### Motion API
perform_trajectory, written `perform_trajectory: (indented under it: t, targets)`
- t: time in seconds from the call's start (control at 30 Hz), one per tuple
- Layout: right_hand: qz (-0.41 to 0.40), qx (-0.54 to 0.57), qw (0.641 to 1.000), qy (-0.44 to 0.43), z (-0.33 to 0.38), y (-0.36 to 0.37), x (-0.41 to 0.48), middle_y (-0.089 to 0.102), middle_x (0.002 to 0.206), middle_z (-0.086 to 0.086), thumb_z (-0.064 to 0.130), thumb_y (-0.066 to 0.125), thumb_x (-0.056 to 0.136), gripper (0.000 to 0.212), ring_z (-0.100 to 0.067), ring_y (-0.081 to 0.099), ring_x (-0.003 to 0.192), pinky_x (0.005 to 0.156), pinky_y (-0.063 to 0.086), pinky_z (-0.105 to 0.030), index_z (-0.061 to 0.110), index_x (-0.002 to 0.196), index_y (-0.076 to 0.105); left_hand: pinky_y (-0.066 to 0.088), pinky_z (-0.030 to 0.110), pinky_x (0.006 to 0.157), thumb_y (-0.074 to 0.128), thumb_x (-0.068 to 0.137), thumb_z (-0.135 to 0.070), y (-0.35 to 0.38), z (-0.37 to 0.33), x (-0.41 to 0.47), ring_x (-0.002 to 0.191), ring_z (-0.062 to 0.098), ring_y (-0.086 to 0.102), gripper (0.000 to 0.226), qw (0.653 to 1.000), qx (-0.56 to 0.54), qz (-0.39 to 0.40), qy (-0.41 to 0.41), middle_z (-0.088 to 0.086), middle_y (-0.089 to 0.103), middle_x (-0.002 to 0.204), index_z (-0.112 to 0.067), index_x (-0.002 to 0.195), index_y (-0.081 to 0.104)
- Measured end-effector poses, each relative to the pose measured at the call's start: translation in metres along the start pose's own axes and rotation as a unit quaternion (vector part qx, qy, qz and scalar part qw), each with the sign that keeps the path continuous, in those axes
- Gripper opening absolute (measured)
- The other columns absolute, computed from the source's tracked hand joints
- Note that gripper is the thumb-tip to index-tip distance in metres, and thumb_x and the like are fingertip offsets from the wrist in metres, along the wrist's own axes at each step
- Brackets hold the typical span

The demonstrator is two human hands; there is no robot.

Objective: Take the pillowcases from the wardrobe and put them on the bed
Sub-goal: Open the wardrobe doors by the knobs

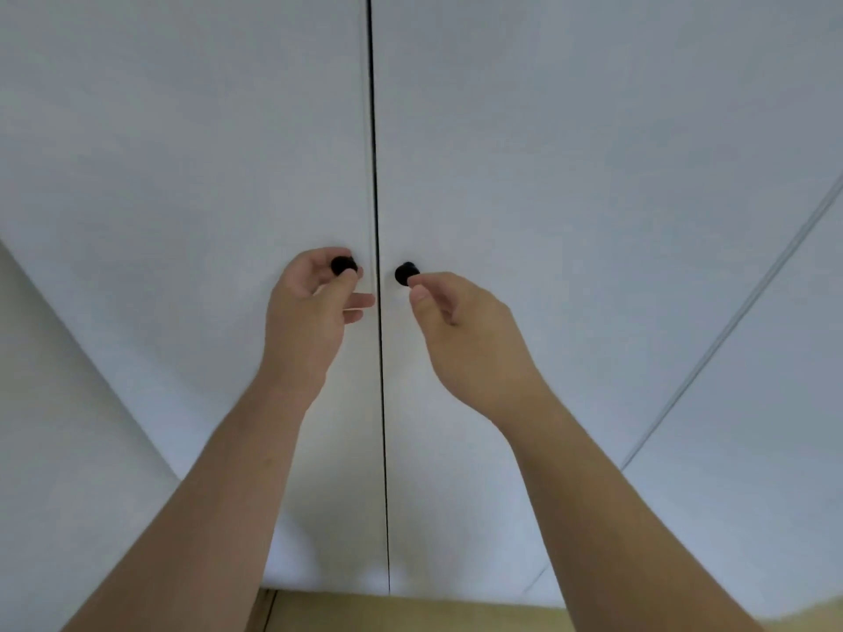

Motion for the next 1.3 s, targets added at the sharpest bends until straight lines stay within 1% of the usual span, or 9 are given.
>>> perform_trajectory:
  t: [0.23, 0.37, 0.6, 0.67, 0.77, 0.87, 0.93, 1.1, 1.3]
  targets:
    - [0.03, -0.007, 0.999, -0.021, 0.006, -0.011, -0.017, 0.068, 0.125, 0.009, 0.037, 0.043, 0.108, 0.037, -0.002, 0.055, 0.102, 0.074, 0.034, -0.002, 0.023, 0.136, 0.061, 0.055, 0.034, 0.076, 0.062, 0.096, -0.016, 0.0, -0.002, -0.016, 0.08, 0.019, 0.076, 0.027, 1.0, 0.015, -0.004, 0.007, 0.001, 0.071, 0.12, -0.022, 0.123, 0.064]
    - [0.045, 0.0, 0.998, -0.042, 0.009, -0.013, -0.025, 0.067, 0.133, 0.006, 0.036, 0.043, 0.108, 0.039, -0.01, 0.059, 0.123, 0.09, 0.036, -0.015, 0.019, 0.139, 0.06, 0.051, 0.029, 0.072, 0.065, 0.094, -0.017, -0.006, -0.008, -0.027, 0.076, 0.016, 0.074, 0.026, 0.999, 0.022, -0.024, -0.002, -0.001, 0.073, 0.113, -0.021, 0.12, 0.068]
    - [0.096, 0.029, 0.992, -0.077, 0.039, 0.013, -0.035, 0.067, 0.13, -0.01, 0.031, 0.042, 0.109, 0.038, -0.022, 0.061, 0.119, 0.085, 0.043, -0.023, 0.005, 0.129, 0.061, 0.051, 0.03, 0.066, 0.059, 0.096, -0.019, -0.037, -0.021, -0.072, 0.064, 0.012, 0.065, 0.017, 0.991, 0.082, -0.101, 0.026, 0.001, 0.073, 0.102, -0.021, 0.112, 0.065]
    - [0.109, 0.065, 0.988, -0.094, 0.051, 0.025, -0.04, 0.073, 0.119, 0.001, 0.031, 0.045, 0.107, 0.032, -0.012, 0.066, 0.11, 0.086, 0.049, -0.025, 0.014, 0.121, 0.067, 0.051, 0.031, 0.066, 0.054, 0.1, -0.022, -0.048, -0.023, -0.087, 0.068, 0.015, 0.064, 0.015, 0.99, 0.079, -0.111, 0.034, 0.0, 0.073, 0.096, -0.02, 0.11, 0.065]
    - [0.135, 0.117, 0.979, -0.101, 0.064, 0.044, -0.048, 0.069, 0.083, 0.035, 0.032, 0.051, 0.105, 0.024, 0.015, 0.065, 0.085, 0.072, 0.045, -0.006, 0.042, 0.09, 0.067, 0.05, 0.026, 0.06, 0.047, 0.104, -0.021, -0.072, -0.03, -0.11, 0.064, 0.014, 0.058, 0.02, 0.987, 0.062, -0.145, 0.039, 0.0, 0.07, 0.088, -0.014, 0.103, 0.066]
    - [0.135, 0.14, 0.974, -0.117, 0.07, 0.052, -0.057, 0.068, 0.091, 0.037, 0.033, 0.056, 0.103, 0.019, 0.021, 0.061, 0.08, 0.07, 0.042, 0.002, 0.036, 0.11, 0.073, 0.043, 0.022, 0.053, 0.047, 0.104, -0.018, -0.089, -0.034, -0.126, 0.057, 0.013, 0.051, 0.023, 0.983, 0.032, -0.174, 0.042, -0.001, 0.067, 0.077, -0.014, 0.091, 0.065]
    - [0.143, 0.119, 0.973, -0.138, 0.078, 0.057, -0.064, 0.07, 0.111, 0.023, 0.037, 0.057, 0.102, 0.031, 0.012, 0.062, 0.088, 0.08, 0.044, 0.001, 0.026, 0.129, 0.07, 0.043, 0.025, 0.056, 0.047, 0.104, -0.017, -0.101, -0.035, -0.137, 0.062, 0.014, 0.053, 0.024, 0.98, 0.015, -0.192, 0.044, -0.001, 0.067, 0.076, -0.015, 0.088, 0.065]
    - [0.168, 0.115, 0.962, -0.181, 0.096, 0.073, -0.08, 0.074, 0.108, 0.017, 0.038, 0.061, 0.099, 0.032, 0.007, 0.066, 0.085, 0.086, 0.051, -0.007, 0.023, 0.125, 0.073, 0.048, 0.029, 0.076, 0.05, 0.102, -0.017, -0.13, -0.04, -0.16, 0.089, 0.012, 0.064, 0.024, 0.967, 0.016, -0.248, 0.048, -0.007, 0.071, 0.087, -0.019, 0.087, 0.069]
    - [0.212, 0.131, 0.946, -0.206, 0.123, 0.096, -0.098, 0.069, 0.08, 0.029, 0.039, 0.061, 0.099, 0.023, -0.006, 0.074, 0.083, 0.088, 0.062, -0.033, 0.027, 0.108, 0.079, 0.054, 0.036, 0.089, 0.053, 0.1, -0.011, -0.165, -0.049, -0.183, 0.094, 0.015, 0.069, 0.016, 0.958, 0.0, -0.279, 0.069, 0.001, 0.074, 0.094, -0.011, 0.097, 0.069]
Point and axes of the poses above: each hand's wrist, its own x-axis towards the middle knuckle, its own y-axis out of the palm, z = x × y, the point moved 8 cm from there along x, towards the middle knuckle
